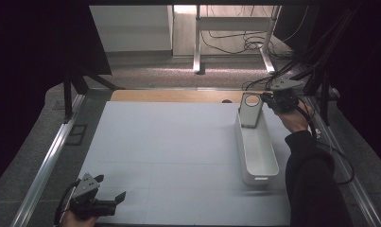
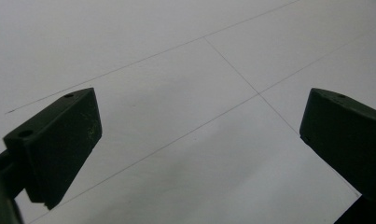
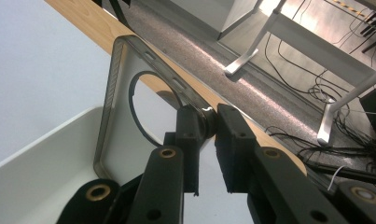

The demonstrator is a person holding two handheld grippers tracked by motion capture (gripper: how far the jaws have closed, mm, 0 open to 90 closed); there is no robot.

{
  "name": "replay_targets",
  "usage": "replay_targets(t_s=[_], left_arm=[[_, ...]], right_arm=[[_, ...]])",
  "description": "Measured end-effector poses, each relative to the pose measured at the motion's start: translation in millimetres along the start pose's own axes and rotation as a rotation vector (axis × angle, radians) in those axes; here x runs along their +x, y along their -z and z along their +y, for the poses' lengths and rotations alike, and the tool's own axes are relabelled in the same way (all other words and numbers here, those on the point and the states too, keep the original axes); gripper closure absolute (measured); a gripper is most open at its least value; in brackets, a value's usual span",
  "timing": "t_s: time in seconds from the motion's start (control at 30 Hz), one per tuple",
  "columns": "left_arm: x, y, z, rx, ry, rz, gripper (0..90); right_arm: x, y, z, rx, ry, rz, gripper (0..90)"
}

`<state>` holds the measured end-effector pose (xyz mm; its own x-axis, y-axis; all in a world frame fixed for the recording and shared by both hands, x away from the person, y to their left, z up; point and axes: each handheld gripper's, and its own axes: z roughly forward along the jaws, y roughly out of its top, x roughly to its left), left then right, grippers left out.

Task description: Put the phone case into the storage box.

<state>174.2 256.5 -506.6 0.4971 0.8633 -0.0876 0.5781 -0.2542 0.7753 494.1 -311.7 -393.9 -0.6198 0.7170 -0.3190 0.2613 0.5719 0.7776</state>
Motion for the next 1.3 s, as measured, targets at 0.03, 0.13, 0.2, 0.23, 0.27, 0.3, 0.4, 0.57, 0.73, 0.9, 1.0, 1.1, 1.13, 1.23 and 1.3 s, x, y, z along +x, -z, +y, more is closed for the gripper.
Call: replay_targets(t_s=[0.03, 0.13, 0.2, 0.23, 0.27, 0.3, 0.4, 0.57, 0.73, 0.9, 1.0, 1.1, 1.13, 1.23, 1.3], left_arm=[[0.0, 0.0, 0.0, 0.000, 0.000, 0.000, 0.0], [0.2, 0.0, 0.0, 0.001, -0.001, 0.001, 0.0], [0.1, -0.1, 0.1, 0.001, -0.002, 0.001, 0.0], [0.1, -0.2, 0.1, 0.002, -0.002, 0.001, 0.0], [0.0, -0.3, 0.2, 0.003, -0.002, 0.000, 0.0], [-0.1, -0.3, 0.2, 0.003, -0.002, 0.001, 0.0], [0.0, -0.3, 0.2, 0.003, -0.002, 0.001, 0.0], [0.1, -0.3, 0.2, 0.004, -0.002, 0.001, 0.0], [0.1, -0.3, 0.2, 0.004, -0.002, 0.001, 0.0], [0.4, 0.0, 0.1, 0.003, 0.000, 0.002, 0.0], [0.6, 0.1, 0.0, 0.001, 0.003, 0.003, 0.0], [0.7, 0.2, 0.0, 0.001, 0.006, 0.004, 0.0], [0.7, 0.2, 0.0, 0.001, 0.007, 0.005, 0.0], [0.9, 0.3, -0.1, -0.001, 0.009, 0.003, 0.3], [1.2, 0.7, -0.3, -0.005, 0.010, 0.000, 0.4]], right_arm=[[0.2, -0.5, -1.0, -0.006, 0.000, -0.004, 78.4], [0.1, -0.7, -2.5, -0.012, -0.006, -0.005, 78.3], [-0.6, -1.2, -3.3, -0.017, -0.009, -0.006, 78.2], [-0.8, -1.2, -3.4, -0.017, -0.011, -0.007, 78.2], [-0.8, -1.3, -3.6, -0.015, -0.014, -0.009, 77.9], [-0.9, -1.6, -3.7, -0.018, -0.017, -0.005, 77.5], [-0.8, -2.1, -3.8, -0.018, -0.023, -0.007, 77.2], [-1.2, -2.4, -3.5, -0.018, -0.034, -0.008, 74.7], [-0.5, -1.9, -2.9, -0.017, -0.038, -0.018, 71.0], [0.2, 0.3, -2.3, -0.014, -0.051, -0.021, 66.6], [0.7, 3.1, -2.2, -0.012, -0.070, -0.016, 64.0], [1.6, 7.3, -2.2, -0.021, -0.095, 0.001, 60.2], [1.6, 7.3, -2.2, -0.021, -0.095, 0.001, 60.2], [3.8, 11.2, -3.8, -0.019, -0.127, 0.009, 56.2], [5.2, 13.5, -5.1, -0.017, -0.129, 0.007, 54.7]])
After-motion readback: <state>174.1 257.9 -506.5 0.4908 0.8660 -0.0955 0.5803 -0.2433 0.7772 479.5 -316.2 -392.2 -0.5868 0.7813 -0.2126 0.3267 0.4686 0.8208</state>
